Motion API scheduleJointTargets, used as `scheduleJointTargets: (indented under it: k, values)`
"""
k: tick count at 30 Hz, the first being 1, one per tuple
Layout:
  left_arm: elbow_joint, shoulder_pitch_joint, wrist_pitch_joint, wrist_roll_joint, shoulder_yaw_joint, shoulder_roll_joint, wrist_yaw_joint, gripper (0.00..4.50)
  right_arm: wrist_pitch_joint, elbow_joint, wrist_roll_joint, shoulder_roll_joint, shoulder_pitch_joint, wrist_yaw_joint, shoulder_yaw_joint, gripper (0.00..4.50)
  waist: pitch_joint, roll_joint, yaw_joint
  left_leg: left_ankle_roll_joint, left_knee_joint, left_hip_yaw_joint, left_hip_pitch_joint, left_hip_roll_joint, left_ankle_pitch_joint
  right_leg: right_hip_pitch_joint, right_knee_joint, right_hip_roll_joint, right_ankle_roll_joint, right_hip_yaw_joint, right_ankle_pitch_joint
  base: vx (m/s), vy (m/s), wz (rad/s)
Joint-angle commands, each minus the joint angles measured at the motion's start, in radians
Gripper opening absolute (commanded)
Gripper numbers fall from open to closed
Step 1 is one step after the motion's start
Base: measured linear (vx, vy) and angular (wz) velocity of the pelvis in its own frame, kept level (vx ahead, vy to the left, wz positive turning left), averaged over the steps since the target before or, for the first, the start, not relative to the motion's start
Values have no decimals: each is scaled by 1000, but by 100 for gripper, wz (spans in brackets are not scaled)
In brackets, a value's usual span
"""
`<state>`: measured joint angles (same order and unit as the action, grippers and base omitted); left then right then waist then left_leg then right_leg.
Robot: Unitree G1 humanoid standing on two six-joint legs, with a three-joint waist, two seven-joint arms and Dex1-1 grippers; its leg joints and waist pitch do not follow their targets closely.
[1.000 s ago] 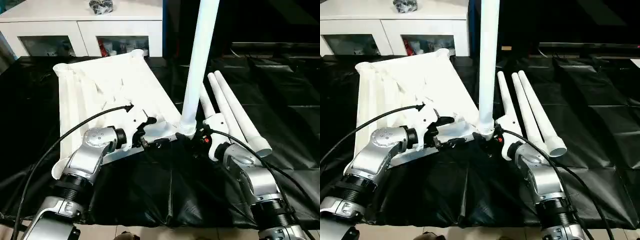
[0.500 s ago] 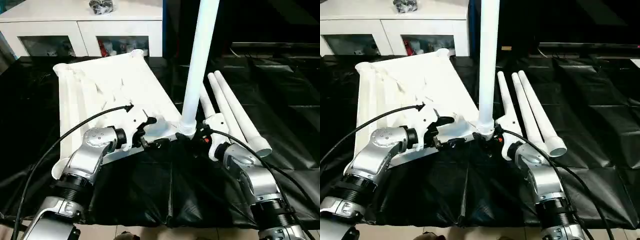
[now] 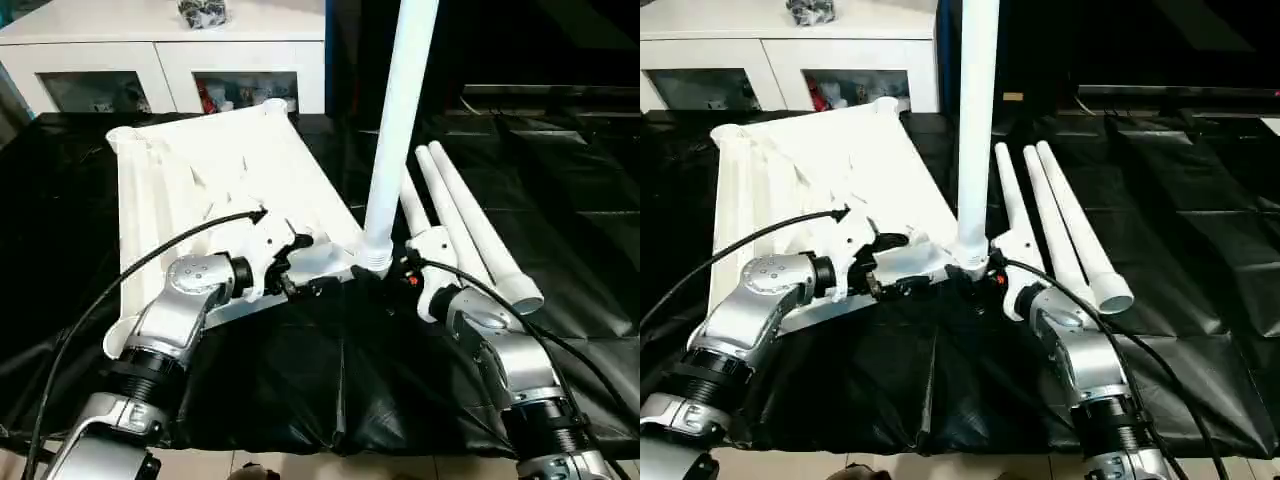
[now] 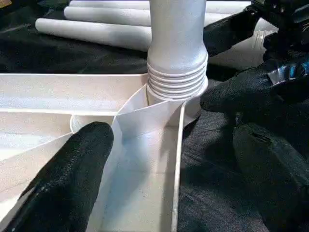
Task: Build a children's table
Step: Insert table leg to table base
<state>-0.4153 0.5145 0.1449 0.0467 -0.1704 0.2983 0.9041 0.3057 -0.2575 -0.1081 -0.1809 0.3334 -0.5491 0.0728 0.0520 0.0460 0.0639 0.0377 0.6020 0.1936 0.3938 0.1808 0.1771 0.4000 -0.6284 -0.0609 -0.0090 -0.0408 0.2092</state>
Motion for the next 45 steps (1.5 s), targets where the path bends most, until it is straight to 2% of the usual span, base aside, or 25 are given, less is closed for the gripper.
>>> scheduleJointTargets:
  k: [1, 45]
  values:
    - [16, -8, 6, 5, -2, 8, 2, 444, 14, 15, -4, -3, 8, 1, -6, 450, -75, -1, 7, -47, -60, -27, -23, 46, 125, -52, 65, -79, -241, 41, -3, 0, 0, 0]
    - [16, -8, 6, 5, -2, 8, 2, 444, 14, 15, -4, -3, 8, 1, -6, 450, -75, -1, 7, -47, -59, -27, -23, 46, 124, -53, 65, -79, -242, 41, -5, 0, 0, 0]
